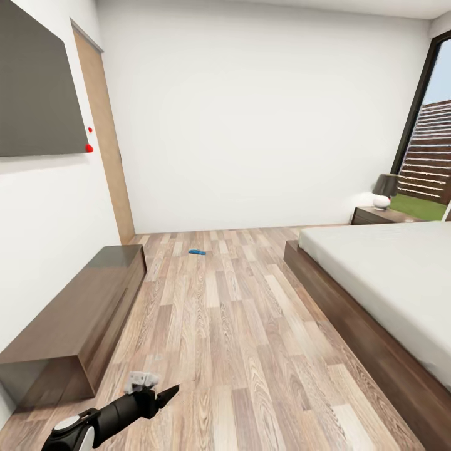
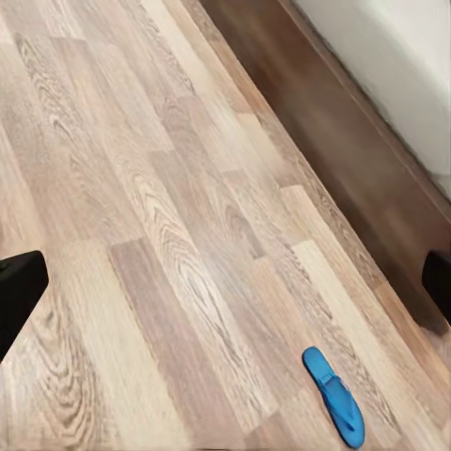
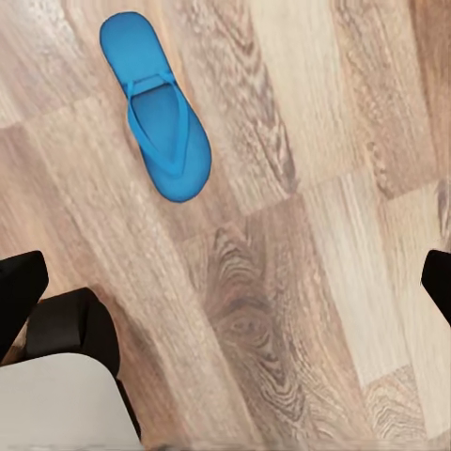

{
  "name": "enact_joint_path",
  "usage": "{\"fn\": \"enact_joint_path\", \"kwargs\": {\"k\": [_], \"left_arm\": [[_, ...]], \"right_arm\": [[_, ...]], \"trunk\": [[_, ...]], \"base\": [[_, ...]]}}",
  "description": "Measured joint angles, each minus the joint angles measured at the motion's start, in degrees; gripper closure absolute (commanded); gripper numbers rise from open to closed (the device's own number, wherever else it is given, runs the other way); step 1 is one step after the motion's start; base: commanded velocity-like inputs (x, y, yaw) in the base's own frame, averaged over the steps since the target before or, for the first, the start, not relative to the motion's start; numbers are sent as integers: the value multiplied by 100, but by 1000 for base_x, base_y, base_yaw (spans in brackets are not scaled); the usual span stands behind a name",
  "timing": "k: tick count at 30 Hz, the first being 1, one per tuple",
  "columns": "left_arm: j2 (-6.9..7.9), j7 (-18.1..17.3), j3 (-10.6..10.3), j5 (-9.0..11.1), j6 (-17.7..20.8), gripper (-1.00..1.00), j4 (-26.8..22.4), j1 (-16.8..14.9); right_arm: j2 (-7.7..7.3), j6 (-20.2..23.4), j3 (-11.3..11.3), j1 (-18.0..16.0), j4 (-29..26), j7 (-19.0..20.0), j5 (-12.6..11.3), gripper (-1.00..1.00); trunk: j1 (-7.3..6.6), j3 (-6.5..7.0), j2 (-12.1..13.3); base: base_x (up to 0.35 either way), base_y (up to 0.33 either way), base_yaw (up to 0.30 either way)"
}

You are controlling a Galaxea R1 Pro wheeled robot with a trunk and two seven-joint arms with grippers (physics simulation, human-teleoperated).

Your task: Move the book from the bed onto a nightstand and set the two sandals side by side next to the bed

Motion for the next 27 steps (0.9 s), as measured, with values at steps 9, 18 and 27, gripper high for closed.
{"fn": "enact_joint_path", "kwargs": {"k": [9,18,27], "left_arm": [[3,-2,236,-5,-8,-100,93,2],[-5,1,283,1,-16,-100,101,1],[-15,0,273,1,-17,-100,100,2]], "right_arm": [[27,7,483,-4,178,-31,142,-100],[355,278,755,-480,-42,-87,267,-100],[636,1112,761,-1406,-719,-37,1090,-100]], "trunk": [[198,-161,-361],[395,-322,-722],[593,-484,-1083]], "base": [[0,0,0],[0,0,0],[0,0,0]]}}
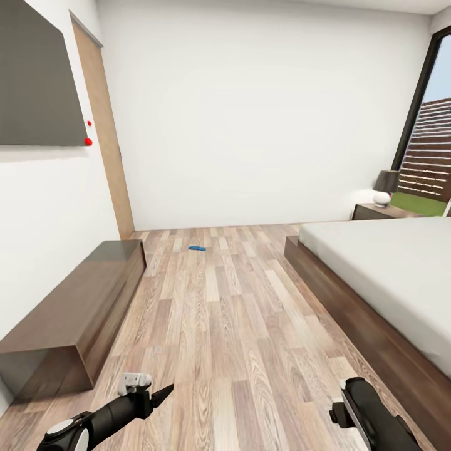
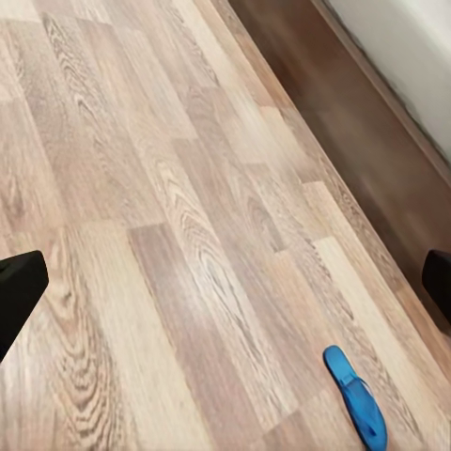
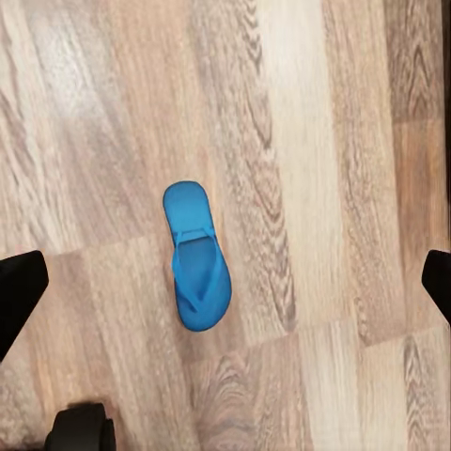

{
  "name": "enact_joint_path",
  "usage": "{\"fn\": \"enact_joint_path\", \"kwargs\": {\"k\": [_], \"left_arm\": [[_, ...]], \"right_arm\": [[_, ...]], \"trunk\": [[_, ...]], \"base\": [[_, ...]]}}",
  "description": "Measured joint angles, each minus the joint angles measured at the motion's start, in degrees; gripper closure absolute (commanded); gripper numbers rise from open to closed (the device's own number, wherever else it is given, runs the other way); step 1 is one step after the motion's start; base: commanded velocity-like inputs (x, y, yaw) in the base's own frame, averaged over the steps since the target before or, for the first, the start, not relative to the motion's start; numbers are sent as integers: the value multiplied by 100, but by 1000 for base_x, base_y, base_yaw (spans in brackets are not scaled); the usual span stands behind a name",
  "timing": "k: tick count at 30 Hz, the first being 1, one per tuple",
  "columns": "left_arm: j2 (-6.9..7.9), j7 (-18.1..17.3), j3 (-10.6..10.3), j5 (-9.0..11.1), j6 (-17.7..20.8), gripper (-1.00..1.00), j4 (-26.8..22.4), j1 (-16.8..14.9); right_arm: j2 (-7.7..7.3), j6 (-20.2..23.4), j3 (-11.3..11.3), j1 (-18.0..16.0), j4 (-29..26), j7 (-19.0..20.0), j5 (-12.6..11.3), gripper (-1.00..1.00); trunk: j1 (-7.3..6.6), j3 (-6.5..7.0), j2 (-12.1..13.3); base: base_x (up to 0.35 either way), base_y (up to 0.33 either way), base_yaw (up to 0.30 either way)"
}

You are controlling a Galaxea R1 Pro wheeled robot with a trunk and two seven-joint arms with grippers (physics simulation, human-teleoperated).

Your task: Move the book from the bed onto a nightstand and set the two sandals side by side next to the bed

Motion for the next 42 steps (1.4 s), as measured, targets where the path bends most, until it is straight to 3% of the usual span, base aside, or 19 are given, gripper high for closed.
{"fn": "enact_joint_path", "kwargs": {"k": [10,15,18,20,23,32,37,42], "left_arm": [[4,7,2,8,-2,-100,26,0],[6,8,7,5,-8,-100,133,0],[6,9,7,4,-9,-100,164,0],[6,9,5,4,-9,-100,170,0],[7,9,3,3,-9,-100,174,0],[6,9,3,4,-9,-100,206,0],[5,9,2,1,-16,-100,225,0],[4,13,2,1,-18,-100,260,0]], "right_arm": [[-5,34,1,-27,-129,71,10,-100],[-13,37,7,-28,-133,769,-29,-100],[-58,38,7,-29,-182,1518,-5,-100],[-113,39,7,-30,-229,1789,14,-100],[-328,34,12,-32,-266,2084,40,-100],[-415,40,2,-28,-317,2169,41,-100],[-616,40,-9,-31,-438,2172,41,-100],[-698,41,-11,-29,-462,2172,32,-100]], "trunk": [[220,-180,-401],[330,-269,-602],[395,-323,-722],[439,-359,-802],[505,-413,-923],[703,-575,-1284],[813,-664,-1484],[923,-754,-1685]], "base": [[0,0,0],[0,0,0],[0,0,0],[0,0,0],[0,0,0],[0,0,0],[0,0,0],[0,0,0]]}}
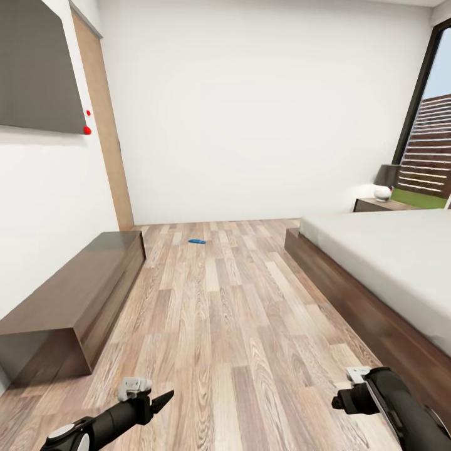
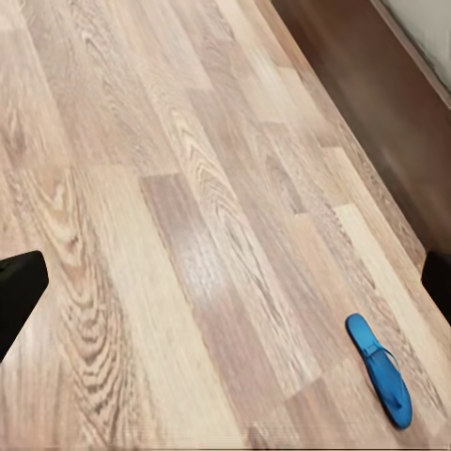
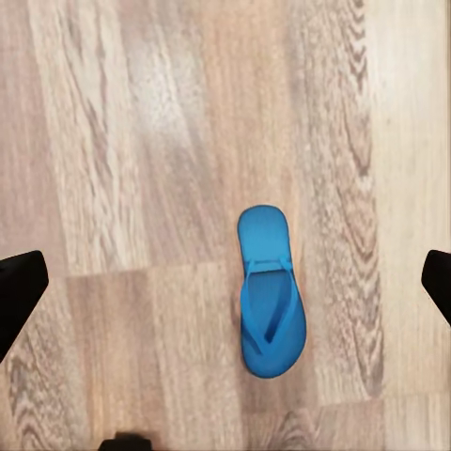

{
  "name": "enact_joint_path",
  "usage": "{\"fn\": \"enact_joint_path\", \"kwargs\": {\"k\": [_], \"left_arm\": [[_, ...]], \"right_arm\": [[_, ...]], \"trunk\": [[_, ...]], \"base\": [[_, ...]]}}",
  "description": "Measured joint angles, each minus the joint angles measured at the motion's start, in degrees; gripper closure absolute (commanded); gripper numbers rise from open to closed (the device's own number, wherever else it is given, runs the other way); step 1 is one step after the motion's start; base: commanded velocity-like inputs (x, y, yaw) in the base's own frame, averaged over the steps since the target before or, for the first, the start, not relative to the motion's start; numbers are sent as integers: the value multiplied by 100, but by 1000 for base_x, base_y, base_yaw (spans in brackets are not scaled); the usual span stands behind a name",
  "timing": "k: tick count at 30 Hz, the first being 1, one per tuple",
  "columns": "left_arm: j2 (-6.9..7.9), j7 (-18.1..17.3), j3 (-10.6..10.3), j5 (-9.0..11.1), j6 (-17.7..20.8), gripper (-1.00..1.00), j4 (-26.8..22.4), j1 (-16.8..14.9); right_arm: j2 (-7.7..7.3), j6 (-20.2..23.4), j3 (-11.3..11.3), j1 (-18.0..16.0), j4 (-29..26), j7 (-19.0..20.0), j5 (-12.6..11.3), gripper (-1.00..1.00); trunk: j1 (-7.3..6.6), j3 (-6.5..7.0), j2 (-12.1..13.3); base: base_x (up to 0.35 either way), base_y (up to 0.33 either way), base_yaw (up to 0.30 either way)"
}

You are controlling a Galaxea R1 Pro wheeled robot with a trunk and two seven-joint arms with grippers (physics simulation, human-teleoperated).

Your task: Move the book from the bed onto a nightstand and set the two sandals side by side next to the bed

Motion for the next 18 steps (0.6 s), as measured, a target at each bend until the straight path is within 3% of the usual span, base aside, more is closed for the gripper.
{"fn": "enact_joint_path", "kwargs": {"k": [18], "left_arm": [[1,5,9,-9,-9,-100,197,0]], "right_arm": [[-15,0,1,-2,-5,0,-1,-100]], "trunk": [[358,-331,-645]], "base": [[0,0,0]]}}
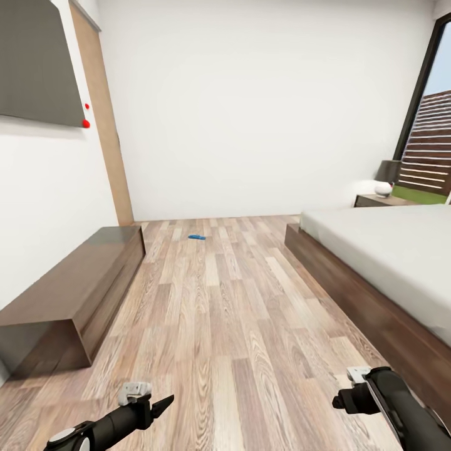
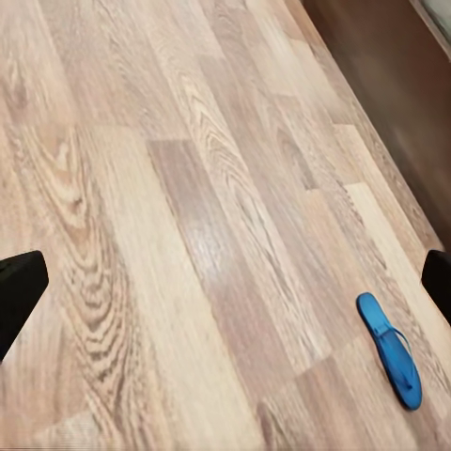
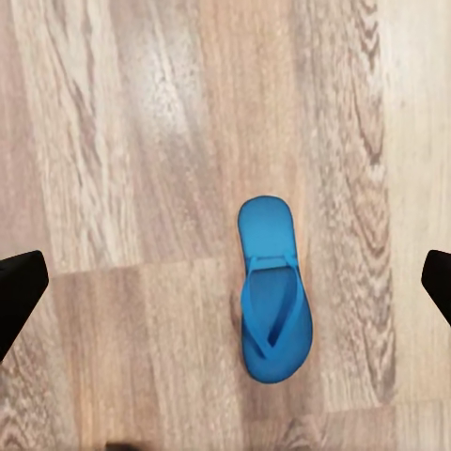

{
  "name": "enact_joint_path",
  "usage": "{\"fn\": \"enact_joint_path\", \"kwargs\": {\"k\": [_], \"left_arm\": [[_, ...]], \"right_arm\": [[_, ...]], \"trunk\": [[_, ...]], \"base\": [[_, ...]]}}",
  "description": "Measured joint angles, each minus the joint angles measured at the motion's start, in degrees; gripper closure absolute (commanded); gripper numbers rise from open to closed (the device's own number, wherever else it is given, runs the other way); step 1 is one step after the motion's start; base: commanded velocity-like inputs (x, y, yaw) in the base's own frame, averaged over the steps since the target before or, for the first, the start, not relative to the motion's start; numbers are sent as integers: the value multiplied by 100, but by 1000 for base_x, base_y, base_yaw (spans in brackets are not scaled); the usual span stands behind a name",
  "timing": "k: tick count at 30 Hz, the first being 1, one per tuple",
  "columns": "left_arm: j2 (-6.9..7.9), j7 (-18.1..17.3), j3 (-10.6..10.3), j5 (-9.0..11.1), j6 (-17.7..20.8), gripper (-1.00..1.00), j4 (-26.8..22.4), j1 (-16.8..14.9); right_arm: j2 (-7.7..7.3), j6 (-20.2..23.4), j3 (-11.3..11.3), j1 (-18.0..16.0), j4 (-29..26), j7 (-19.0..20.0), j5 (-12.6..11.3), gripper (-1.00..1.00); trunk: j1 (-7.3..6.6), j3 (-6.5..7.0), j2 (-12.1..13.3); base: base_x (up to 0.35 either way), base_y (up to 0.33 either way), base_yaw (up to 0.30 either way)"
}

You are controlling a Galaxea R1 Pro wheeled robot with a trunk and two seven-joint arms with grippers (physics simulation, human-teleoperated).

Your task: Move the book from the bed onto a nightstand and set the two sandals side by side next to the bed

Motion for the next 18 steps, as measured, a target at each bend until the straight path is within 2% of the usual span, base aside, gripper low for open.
{"fn": "enact_joint_path", "kwargs": {"k": [10,12,13,15,18], "left_arm": [[0,0,0,0,0,-100,0,0],[1,0,0,0,0,-100,0,0],[1,0,0,0,0,-100,0,0],[2,0,1,1,0,-100,0,1],[2,0,0,0,0,-100,0,0]], "right_arm": [[-9,0,-17,2,0,0,-4,-100],[-50,-1,-29,-1,0,2,-6,-100],[-160,-3,-35,-1,0,5,1,-100],[-671,-7,-33,0,8,36,-40,-100],[-994,-3,-28,1,17,210,-126,-100]], "trunk": [[26,-222,-14],[31,-266,-16],[33,-288,-18],[38,-332,-20],[46,-399,-24]], "base": [[0,0,0],[0,0,0],[0,0,0],[0,0,0],[0,0,0]]}}
